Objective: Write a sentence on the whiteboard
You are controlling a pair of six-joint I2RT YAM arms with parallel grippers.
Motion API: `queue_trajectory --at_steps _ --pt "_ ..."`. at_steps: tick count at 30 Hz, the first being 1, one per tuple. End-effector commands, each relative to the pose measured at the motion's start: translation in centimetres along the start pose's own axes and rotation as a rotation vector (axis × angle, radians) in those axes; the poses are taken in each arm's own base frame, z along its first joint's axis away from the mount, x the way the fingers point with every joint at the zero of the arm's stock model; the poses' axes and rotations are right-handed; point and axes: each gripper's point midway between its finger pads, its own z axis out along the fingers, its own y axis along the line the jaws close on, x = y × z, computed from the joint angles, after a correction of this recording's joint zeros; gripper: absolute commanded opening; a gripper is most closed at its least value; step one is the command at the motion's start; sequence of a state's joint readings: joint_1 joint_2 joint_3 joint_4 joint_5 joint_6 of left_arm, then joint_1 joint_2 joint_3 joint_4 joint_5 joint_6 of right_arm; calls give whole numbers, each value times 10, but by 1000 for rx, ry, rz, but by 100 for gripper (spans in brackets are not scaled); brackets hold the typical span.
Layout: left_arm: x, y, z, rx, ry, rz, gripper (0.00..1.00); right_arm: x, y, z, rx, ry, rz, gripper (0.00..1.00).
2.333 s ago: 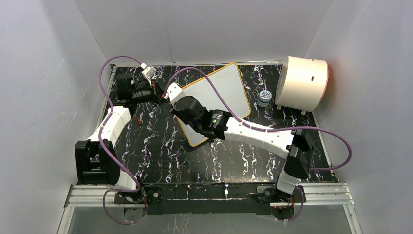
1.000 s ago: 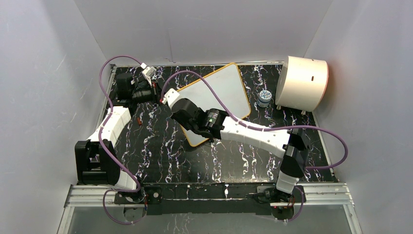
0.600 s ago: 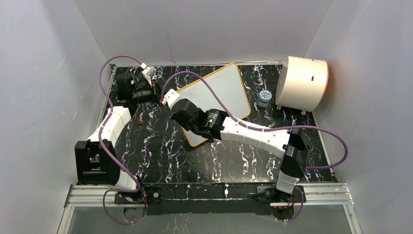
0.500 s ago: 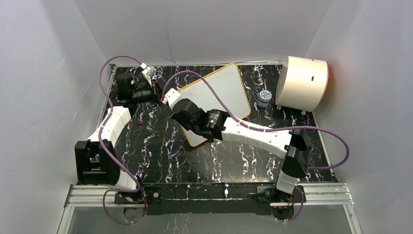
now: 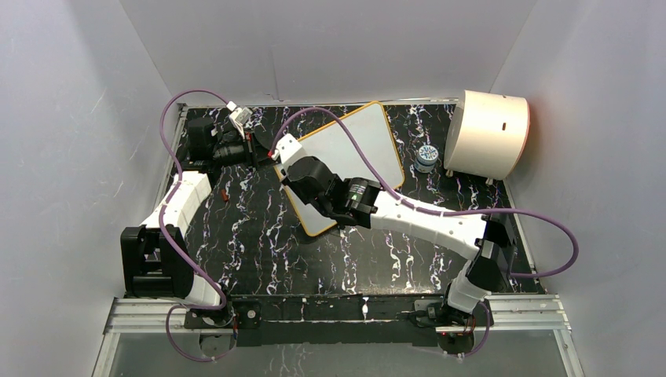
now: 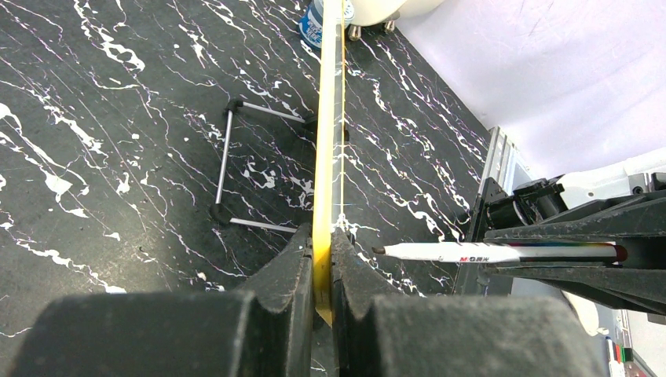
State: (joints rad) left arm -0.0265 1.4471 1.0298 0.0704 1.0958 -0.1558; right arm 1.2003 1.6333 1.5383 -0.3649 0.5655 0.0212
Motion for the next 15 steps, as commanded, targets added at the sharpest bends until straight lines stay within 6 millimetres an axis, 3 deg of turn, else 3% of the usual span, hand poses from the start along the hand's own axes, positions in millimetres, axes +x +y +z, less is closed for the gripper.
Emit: queue_trajectory --at_steps 1,15 --pt "28 -7 6 26 78 -49 0 -18 -8 -6 42 -77 48 0" --pt "28 -6 6 24 79 -51 0 -17 -9 -4 55 -87 51 0"
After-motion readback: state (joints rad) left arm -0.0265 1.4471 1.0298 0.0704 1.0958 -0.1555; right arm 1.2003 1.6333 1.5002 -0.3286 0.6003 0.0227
